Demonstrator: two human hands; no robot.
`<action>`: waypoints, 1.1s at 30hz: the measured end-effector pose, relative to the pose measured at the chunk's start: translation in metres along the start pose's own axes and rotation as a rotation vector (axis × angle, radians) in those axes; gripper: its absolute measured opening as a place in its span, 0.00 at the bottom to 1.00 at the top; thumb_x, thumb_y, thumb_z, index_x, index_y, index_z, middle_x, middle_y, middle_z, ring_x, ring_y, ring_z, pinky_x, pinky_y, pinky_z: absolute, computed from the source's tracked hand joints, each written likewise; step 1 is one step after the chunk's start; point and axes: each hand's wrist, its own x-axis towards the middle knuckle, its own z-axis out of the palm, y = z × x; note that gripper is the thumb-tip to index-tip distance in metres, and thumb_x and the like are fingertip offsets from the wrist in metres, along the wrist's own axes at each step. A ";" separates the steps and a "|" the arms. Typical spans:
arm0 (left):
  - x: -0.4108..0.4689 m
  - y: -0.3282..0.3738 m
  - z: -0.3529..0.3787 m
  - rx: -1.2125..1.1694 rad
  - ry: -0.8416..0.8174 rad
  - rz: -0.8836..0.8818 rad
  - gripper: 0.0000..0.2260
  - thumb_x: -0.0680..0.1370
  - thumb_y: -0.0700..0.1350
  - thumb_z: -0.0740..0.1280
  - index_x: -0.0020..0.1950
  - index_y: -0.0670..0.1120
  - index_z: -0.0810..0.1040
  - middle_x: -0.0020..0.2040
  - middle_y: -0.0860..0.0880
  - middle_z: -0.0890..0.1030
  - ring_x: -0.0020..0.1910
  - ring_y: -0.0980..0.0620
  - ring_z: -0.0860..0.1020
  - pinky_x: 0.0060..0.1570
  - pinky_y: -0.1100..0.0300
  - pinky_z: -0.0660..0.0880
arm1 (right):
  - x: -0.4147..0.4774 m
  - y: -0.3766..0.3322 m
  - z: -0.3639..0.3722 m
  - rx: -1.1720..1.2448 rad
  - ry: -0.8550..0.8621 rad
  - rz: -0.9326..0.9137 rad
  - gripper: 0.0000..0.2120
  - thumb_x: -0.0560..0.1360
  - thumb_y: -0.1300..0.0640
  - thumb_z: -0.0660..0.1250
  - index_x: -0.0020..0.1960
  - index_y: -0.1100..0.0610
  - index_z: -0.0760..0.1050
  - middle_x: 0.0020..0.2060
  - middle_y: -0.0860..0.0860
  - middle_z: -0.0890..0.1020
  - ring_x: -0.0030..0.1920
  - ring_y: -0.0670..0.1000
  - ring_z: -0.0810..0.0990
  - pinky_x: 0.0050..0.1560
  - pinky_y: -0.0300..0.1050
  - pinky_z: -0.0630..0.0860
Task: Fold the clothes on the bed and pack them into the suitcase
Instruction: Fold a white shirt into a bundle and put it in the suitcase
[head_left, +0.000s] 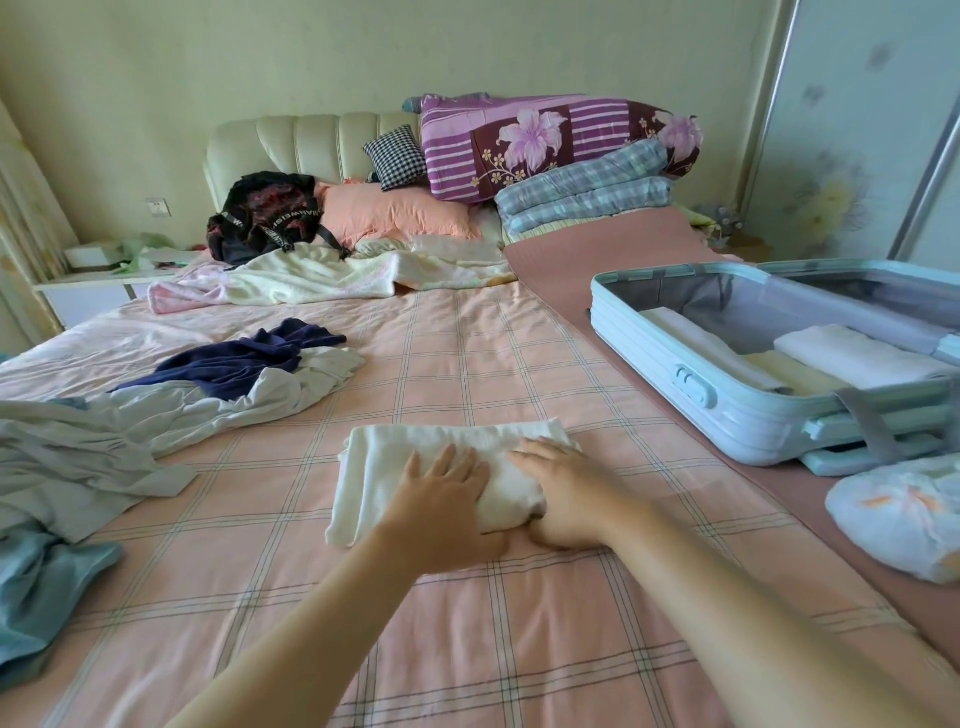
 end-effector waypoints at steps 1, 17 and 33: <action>0.000 0.001 -0.001 0.012 0.018 0.000 0.40 0.74 0.67 0.58 0.81 0.50 0.52 0.82 0.50 0.50 0.80 0.48 0.46 0.76 0.38 0.46 | 0.000 0.000 -0.002 0.031 -0.034 0.009 0.44 0.70 0.52 0.68 0.81 0.47 0.53 0.81 0.46 0.51 0.80 0.46 0.47 0.80 0.49 0.49; -0.064 -0.077 -0.113 -0.581 0.356 -0.206 0.23 0.68 0.48 0.76 0.59 0.61 0.73 0.48 0.59 0.76 0.47 0.53 0.77 0.45 0.58 0.72 | -0.036 -0.014 -0.077 1.113 0.523 0.286 0.02 0.72 0.57 0.72 0.43 0.55 0.82 0.37 0.50 0.86 0.40 0.48 0.84 0.40 0.44 0.77; -0.044 0.034 -0.014 -0.038 -0.065 -0.011 0.27 0.84 0.60 0.45 0.81 0.54 0.44 0.82 0.48 0.45 0.80 0.47 0.43 0.77 0.43 0.43 | -0.048 -0.009 -0.017 0.004 -0.034 0.105 0.25 0.83 0.38 0.49 0.79 0.39 0.57 0.81 0.46 0.51 0.80 0.49 0.50 0.77 0.53 0.49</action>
